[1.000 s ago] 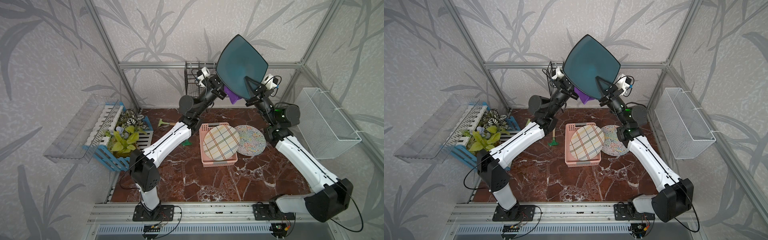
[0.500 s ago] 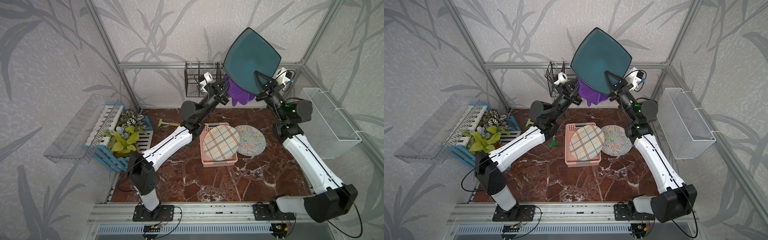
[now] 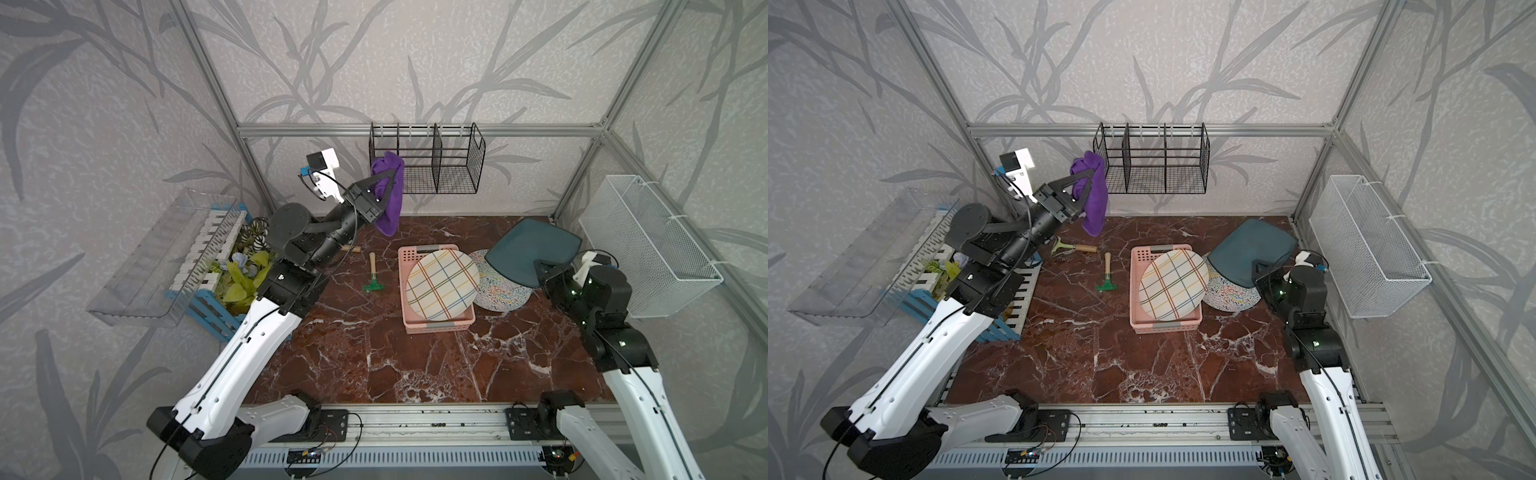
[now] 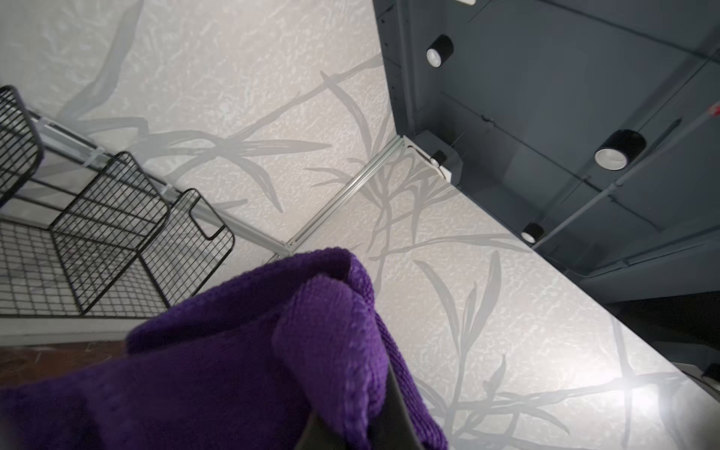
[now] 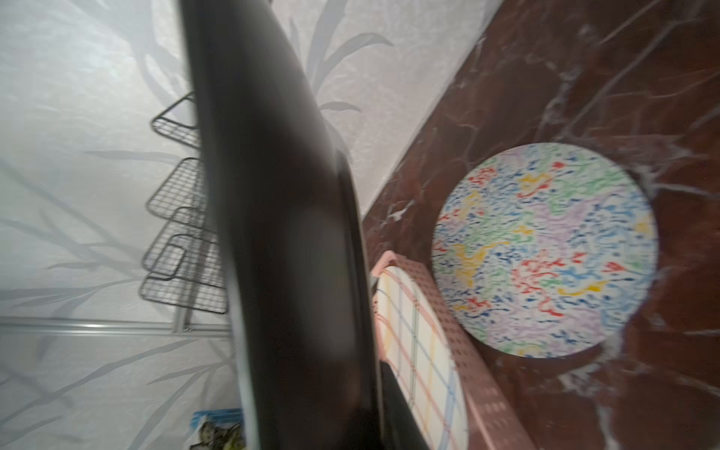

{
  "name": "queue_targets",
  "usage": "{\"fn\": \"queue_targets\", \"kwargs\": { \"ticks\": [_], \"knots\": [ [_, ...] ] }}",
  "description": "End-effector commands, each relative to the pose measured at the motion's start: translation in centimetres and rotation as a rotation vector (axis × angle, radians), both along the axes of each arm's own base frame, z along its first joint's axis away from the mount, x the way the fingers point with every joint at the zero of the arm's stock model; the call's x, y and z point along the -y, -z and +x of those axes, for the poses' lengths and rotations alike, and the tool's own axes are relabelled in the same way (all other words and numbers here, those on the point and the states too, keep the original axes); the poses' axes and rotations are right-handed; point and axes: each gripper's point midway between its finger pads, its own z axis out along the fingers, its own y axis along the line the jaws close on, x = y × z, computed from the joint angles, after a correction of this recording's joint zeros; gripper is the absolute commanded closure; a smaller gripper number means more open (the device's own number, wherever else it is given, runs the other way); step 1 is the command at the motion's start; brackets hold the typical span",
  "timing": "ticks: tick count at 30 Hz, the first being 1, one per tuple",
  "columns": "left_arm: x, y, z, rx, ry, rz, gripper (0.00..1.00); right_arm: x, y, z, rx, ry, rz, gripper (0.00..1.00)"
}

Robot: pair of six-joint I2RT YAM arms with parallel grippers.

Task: Wipe the wet plate dry
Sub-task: Place the plate on the plate.

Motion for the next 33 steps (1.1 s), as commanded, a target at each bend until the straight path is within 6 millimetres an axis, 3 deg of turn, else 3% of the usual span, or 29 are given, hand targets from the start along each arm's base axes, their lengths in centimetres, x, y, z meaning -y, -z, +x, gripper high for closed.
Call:
{"fn": "queue_targets", "kwargs": {
  "ticks": [1,24,29,33],
  "knots": [
    [1.5,5.0,2.2,-0.093,0.012,0.111,1.0,0.6,-0.6,1.3,0.061,0.0,-0.082,1.0],
    [1.5,5.9,2.2,-0.111,0.016,0.115,1.0,-1.0,12.6,12.6,-0.054,-0.08,-0.02,1.0],
    [1.3,6.0,2.1,-0.112,0.013,0.115,1.0,-1.8,15.8,13.4,-0.139,-0.117,0.029,1.0],
    [1.0,6.4,1.9,-0.12,0.005,0.118,1.0,-2.4,19.9,12.7,-0.248,-0.141,0.072,0.99]
  ]
}}
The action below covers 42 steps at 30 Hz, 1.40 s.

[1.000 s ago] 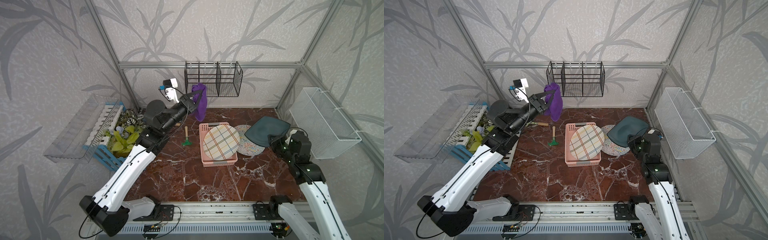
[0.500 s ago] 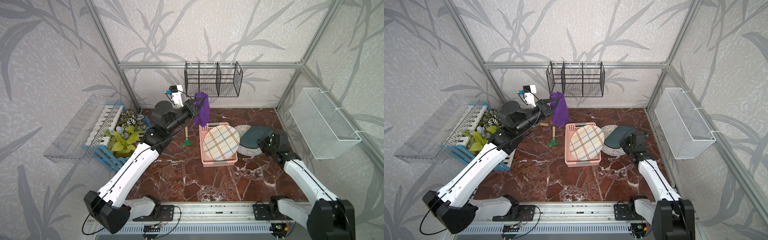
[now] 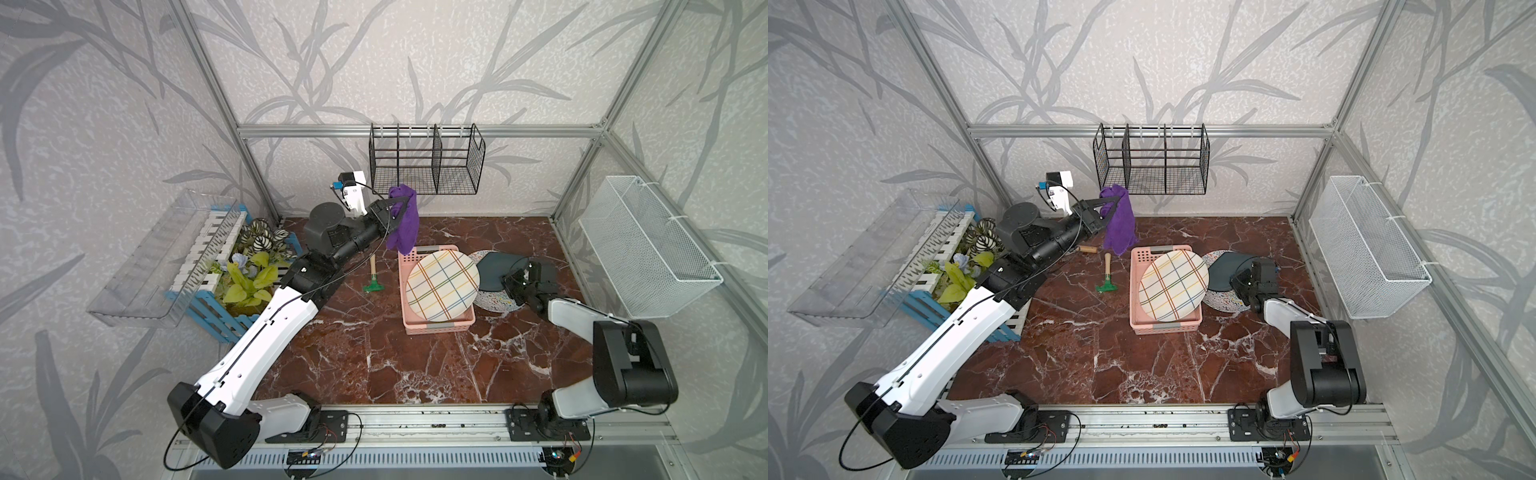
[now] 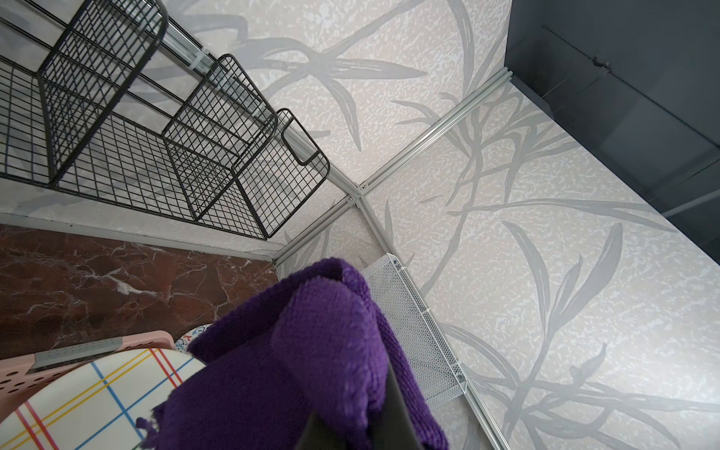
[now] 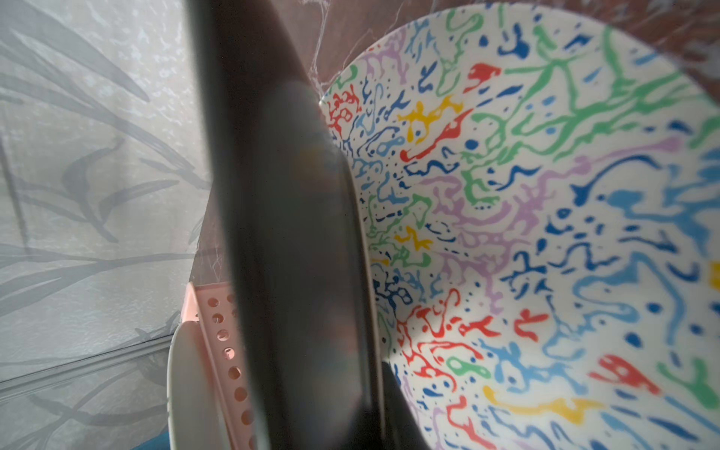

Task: Wipe the wet plate dry
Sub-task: Place the plate on the plate.

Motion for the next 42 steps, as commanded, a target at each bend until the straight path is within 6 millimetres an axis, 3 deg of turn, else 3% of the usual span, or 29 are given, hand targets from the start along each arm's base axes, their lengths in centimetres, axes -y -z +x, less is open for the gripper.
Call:
{"fn": "queue_targets", "kwargs": {
  "ticks": [1,4,8,10,17,20,23,27,30,32,36,42],
  "knots": [
    [-0.5,-1.0,-0.9,0.042,0.003,-0.011,1.0,-0.7,0.4,0.8,0.0,-0.033,0.033,0.94],
    [-0.5,-0.9,-1.0,0.04,0.007,-0.014,1.0,-0.9,3.2,-0.6,-0.099,-0.043,0.043,0.82],
    [-0.6,-0.8,-1.1,0.038,0.007,-0.014,1.0,-0.3,4.6,-2.3,-0.165,-0.034,0.009,0.72],
    [-0.6,-0.6,-1.1,0.034,0.007,-0.015,1.0,0.0,4.7,-2.9,-0.195,-0.045,-0.023,0.63],
    [-0.6,-0.2,-1.0,0.029,0.002,-0.014,1.0,1.0,4.8,-4.4,-0.261,-0.104,-0.12,0.49],
    [-0.9,1.1,-0.6,0.011,-0.023,0.035,1.0,1.3,4.5,-5.4,-0.286,-0.122,-0.153,0.42],
    [-1.8,4.0,0.1,-0.023,-0.095,0.166,1.0,2.2,2.4,-6.0,-0.268,-0.114,-0.206,0.28],
    [-4.5,10.5,1.2,-0.155,-0.233,0.382,1.0,2.4,-3.6,-6.7,-0.149,-0.153,-0.238,0.27],
    [-6.4,15.7,1.8,-0.259,-0.307,0.531,1.0,-1.4,-8.8,-6.8,0.094,-0.31,-0.13,0.35],
    [-6.9,19.5,2.0,-0.316,-0.31,0.609,1.0,-3.9,-10.7,-7.0,0.176,-0.359,-0.036,0.38],
    [-6.2,24.3,2.2,-0.378,-0.258,0.644,1.0,-6.4,-9.8,-6.8,0.14,-0.454,-0.094,0.33],
    [-4.5,29.9,2.5,-0.469,-0.161,0.672,1.0,-9.8,-6.5,-4.3,0.055,-0.589,-0.078,0.32]
  ]
}}
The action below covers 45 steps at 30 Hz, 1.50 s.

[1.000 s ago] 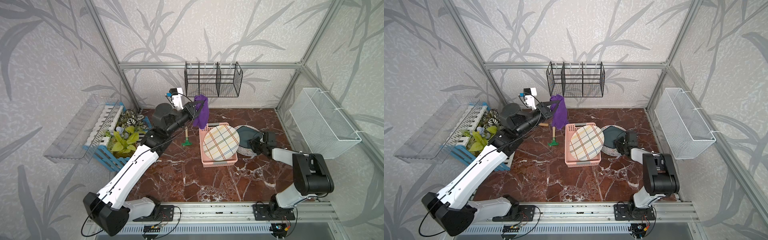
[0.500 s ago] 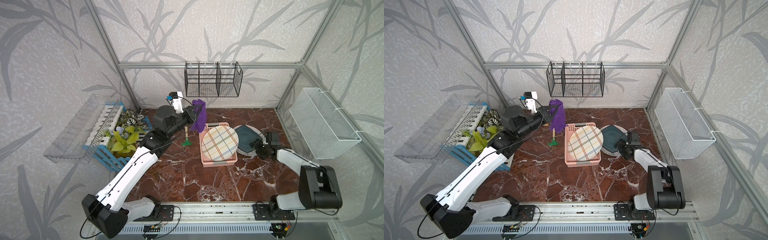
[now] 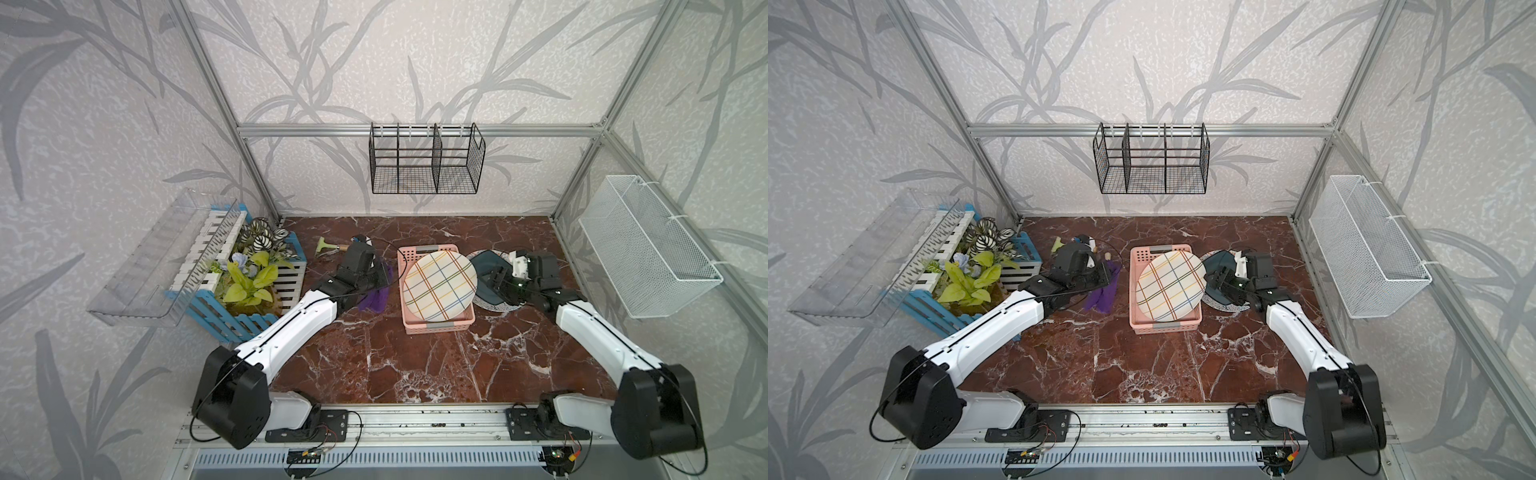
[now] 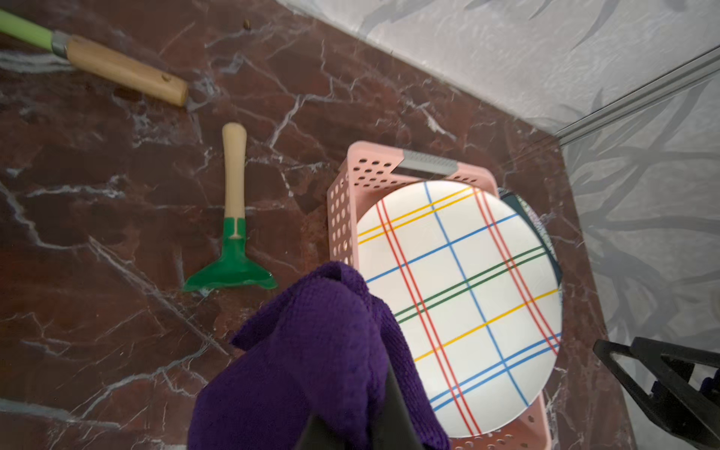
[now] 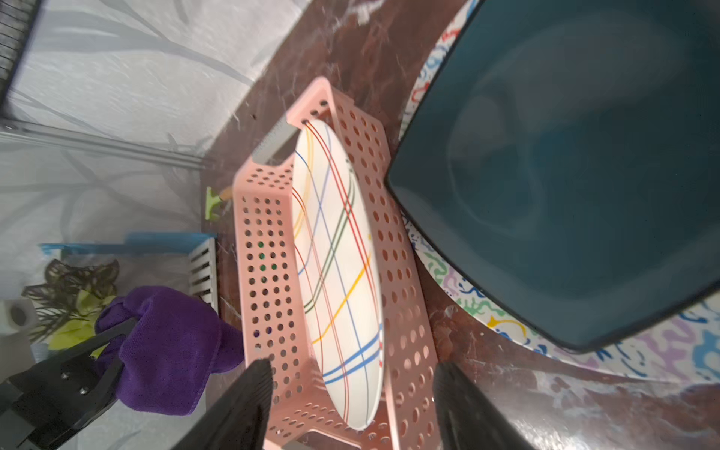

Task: Wipe the wet plate dry
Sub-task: Place the plate on the plate, then pick up the plate from the bin, then wipe the plate with towel.

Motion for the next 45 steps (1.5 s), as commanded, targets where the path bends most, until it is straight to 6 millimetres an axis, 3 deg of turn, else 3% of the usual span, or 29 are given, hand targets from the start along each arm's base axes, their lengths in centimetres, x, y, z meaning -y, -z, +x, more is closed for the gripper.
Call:
{"fn": "queue_targets", "kwargs": {
  "ticks": [1,5,8,10,13,17,19,21,22,24,28,31,33,36,38,41,45],
  "knots": [
    [1.2,0.9,0.7,0.004,0.057,-0.018,1.0,-2.2,-0.4,1.5,0.029,-0.097,0.007,0.35],
    [3.0,3.6,0.6,-0.059,0.102,-0.068,1.0,-4.3,-1.0,3.1,0.046,-0.147,0.04,0.58],
    [4.4,5.1,0.3,-0.077,0.125,-0.121,1.0,-5.3,-2.7,3.2,0.083,-0.171,0.075,0.71],
    [5.3,6.2,0.2,-0.101,0.142,-0.147,1.0,-6.2,-3.8,2.9,0.102,-0.189,0.131,0.75],
    [6.8,7.0,0.2,-0.124,0.174,-0.155,1.0,-8.1,-4.2,1.8,0.089,-0.216,0.169,0.74],
    [8.0,7.0,0.2,-0.131,0.205,-0.155,1.0,-10.5,-1.9,0.9,0.02,-0.25,0.162,0.57],
    [7.9,6.8,0.3,-0.128,0.201,-0.149,1.0,-10.6,0.1,1.3,-0.027,-0.22,0.139,0.56],
    [7.5,6.5,0.2,-0.122,0.193,-0.134,1.0,-9.9,2.1,1.9,-0.067,-0.166,0.095,0.65],
    [7.1,6.2,0.2,-0.114,0.186,-0.123,1.0,-9.5,2.7,2.2,-0.08,-0.14,0.072,0.75],
    [6.2,5.5,0.0,-0.107,0.171,-0.103,1.0,-9.3,2.4,2.5,-0.071,-0.13,0.063,0.89],
    [4.0,1.6,-0.1,-0.034,0.115,-0.102,1.0,-8.8,-1.0,2.5,0.013,-0.128,0.042,0.99],
    [2.7,-3.7,0.1,0.076,0.084,-0.104,1.0,-8.6,-4.5,2.0,0.102,-0.146,0.047,1.0],
    [2.9,-7.6,0.1,0.151,0.102,-0.136,1.0,-9.0,-7.3,1.4,0.163,-0.174,0.092,1.0],
    [5.1,-12.3,-0.2,0.238,0.191,-0.232,1.0,-10.4,-11.5,0.0,0.241,-0.227,0.217,1.0],
    [7.1,-13.8,-0.3,0.249,0.243,-0.307,1.0,-11.6,-14.5,-1.3,0.298,-0.263,0.304,1.0],
    [10.3,-14.2,-0.7,0.246,0.295,-0.382,1.0,-13.0,-17.8,-2.5,0.34,-0.279,0.412,1.0],
    [15.3,-13.5,-2.9,0.212,0.362,-0.418,1.0,-11.4,-22.1,-1.4,0.392,-0.111,0.522,1.0]
  ]
}}
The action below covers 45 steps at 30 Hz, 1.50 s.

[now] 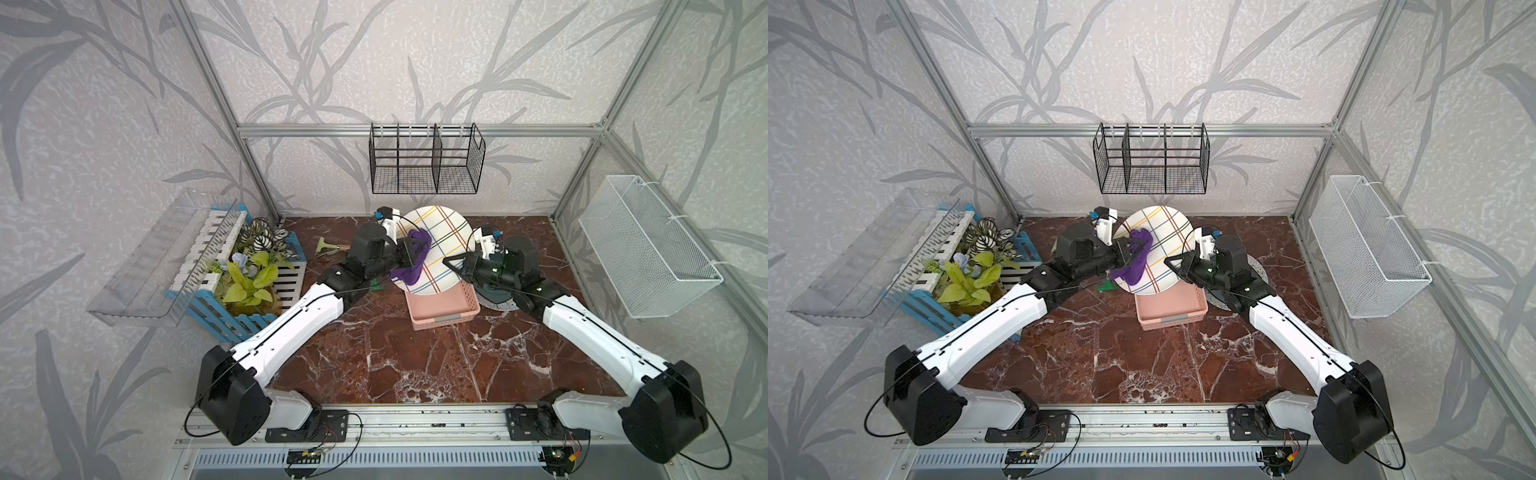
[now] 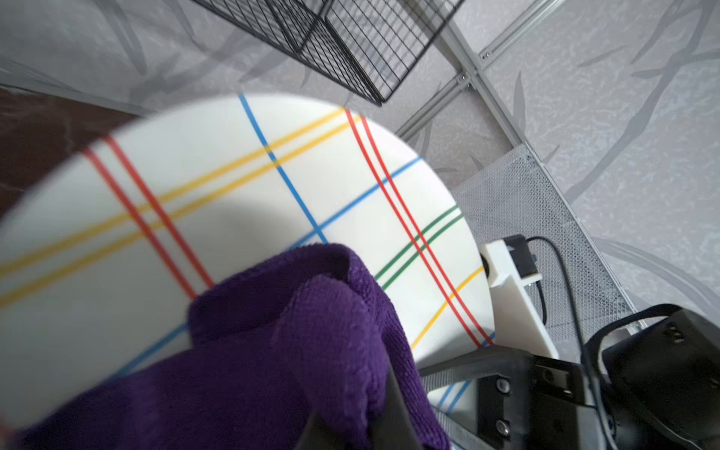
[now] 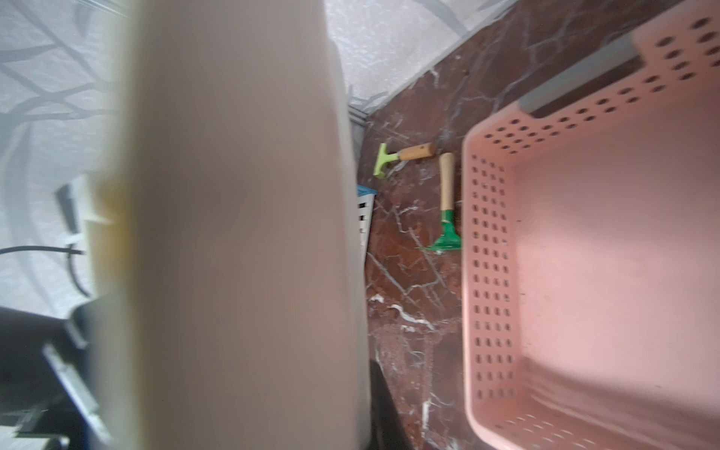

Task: Wipe the wet plate dry
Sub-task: Wipe the plate with towel.

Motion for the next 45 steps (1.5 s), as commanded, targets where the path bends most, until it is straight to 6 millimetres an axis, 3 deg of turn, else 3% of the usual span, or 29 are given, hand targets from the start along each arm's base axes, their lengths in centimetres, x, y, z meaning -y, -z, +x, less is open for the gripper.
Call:
{"fn": "queue_targets", "kwargs": {
  "ticks": [1,5,8,10,14,18,21,24,28,30,33,34,36,40,42,45],
  "knots": [
    [4.1,0.7,-1.7,-0.056,0.063,-0.048,1.0,1.6,-7.7,1.3,0.108,0.139,0.191,1.0],
    [6.6,1.7,-3.2,-0.134,0.061,-0.137,1.0,2.5,-12.2,1.5,0.135,0.197,0.284,1.0],
    [6.2,1.0,-3.3,-0.115,0.033,-0.144,1.0,2.7,-15.1,1.2,0.161,0.193,0.36,1.0],
    [4.6,0.9,-2.5,-0.101,-0.024,-0.121,1.0,3.0,-16.7,0.6,0.198,0.194,0.394,1.0],
    [-1.4,1.0,0.9,-0.109,-0.184,-0.091,1.0,2.1,-18.9,-1.7,0.295,0.076,0.382,1.0],
    [-7.5,-2.0,4.7,-0.023,-0.295,-0.056,1.0,-0.7,-19.9,-6.3,0.418,-0.145,0.354,1.0],
    [-8.2,-2.7,6.2,0.002,-0.291,0.052,1.0,-2.6,-20.6,-9.3,0.491,-0.254,0.325,1.0],
    [-5.0,-3.9,5.7,0.028,-0.177,0.017,1.0,-4.0,-21.0,-10.1,0.513,-0.318,0.297,1.0],
    [0.9,-4.4,3.2,0.076,-0.009,0.026,1.0,-3.4,-22.8,-8.1,0.557,-0.249,0.3,1.0],
    [1.2,-4.2,2.9,0.053,0.001,0.016,1.0,-1.9,-23.2,-6.3,0.552,-0.161,0.288,1.0],
    [-2.3,-5.3,4.2,0.053,-0.102,-0.079,1.0,0.5,-22.3,-4.7,0.507,-0.048,0.286,1.0],
    [-3.5,-6.0,4.7,0.067,-0.132,-0.105,1.0,0.8,-22.1,-5.0,0.505,-0.04,0.283,1.0],
    [-3.4,-7.5,4.7,0.108,-0.113,-0.09,1.0,0.7,-21.5,-6.3,0.498,-0.069,0.271,1.0],
    [3.9,-8.2,1.5,0.145,0.081,-0.004,1.0,-2.3,-20.4,-10.3,0.532,-0.227,0.228,1.0],
    [5.1,-8.5,1.3,0.149,0.099,-0.005,1.0,-3.4,-20.4,-11.6,0.544,-0.291,0.227,1.0],
    [6.9,-10.7,0.8,0.196,0.152,-0.047,1.0,-3.3,-20.8,-11.6,0.549,-0.278,0.234,1.0]
  ]
}}
